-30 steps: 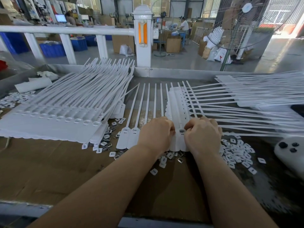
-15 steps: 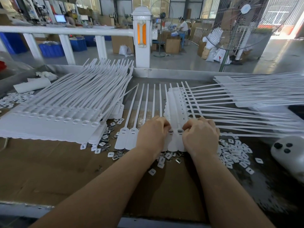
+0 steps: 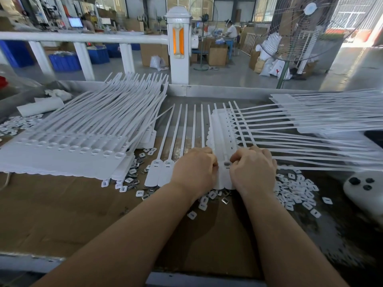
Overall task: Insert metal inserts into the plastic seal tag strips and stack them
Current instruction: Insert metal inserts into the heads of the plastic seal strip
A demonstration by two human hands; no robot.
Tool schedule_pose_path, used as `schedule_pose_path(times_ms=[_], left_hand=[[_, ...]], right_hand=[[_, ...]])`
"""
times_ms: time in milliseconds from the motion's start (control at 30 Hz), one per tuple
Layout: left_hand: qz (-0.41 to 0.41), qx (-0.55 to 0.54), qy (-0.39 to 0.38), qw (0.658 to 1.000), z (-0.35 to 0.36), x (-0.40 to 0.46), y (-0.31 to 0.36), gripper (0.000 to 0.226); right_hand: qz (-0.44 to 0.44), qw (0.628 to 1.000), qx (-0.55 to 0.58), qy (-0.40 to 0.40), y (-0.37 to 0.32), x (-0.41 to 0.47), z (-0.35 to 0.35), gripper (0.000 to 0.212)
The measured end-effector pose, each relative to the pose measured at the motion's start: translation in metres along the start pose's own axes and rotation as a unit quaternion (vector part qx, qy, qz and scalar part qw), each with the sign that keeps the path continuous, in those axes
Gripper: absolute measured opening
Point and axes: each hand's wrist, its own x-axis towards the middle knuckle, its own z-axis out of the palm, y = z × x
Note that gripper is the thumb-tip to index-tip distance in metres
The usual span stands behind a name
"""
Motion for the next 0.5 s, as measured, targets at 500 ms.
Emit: schedule_pose_path(times_ms=[500], left_hand=[[-0.029,-0.007,-0.086,0.996,-0.013,0.004,-0.004,0.025]], right_hand=[[-0.045,0.997,-0.063,-0.022,-0.002,0.003,-0.009,0.021]])
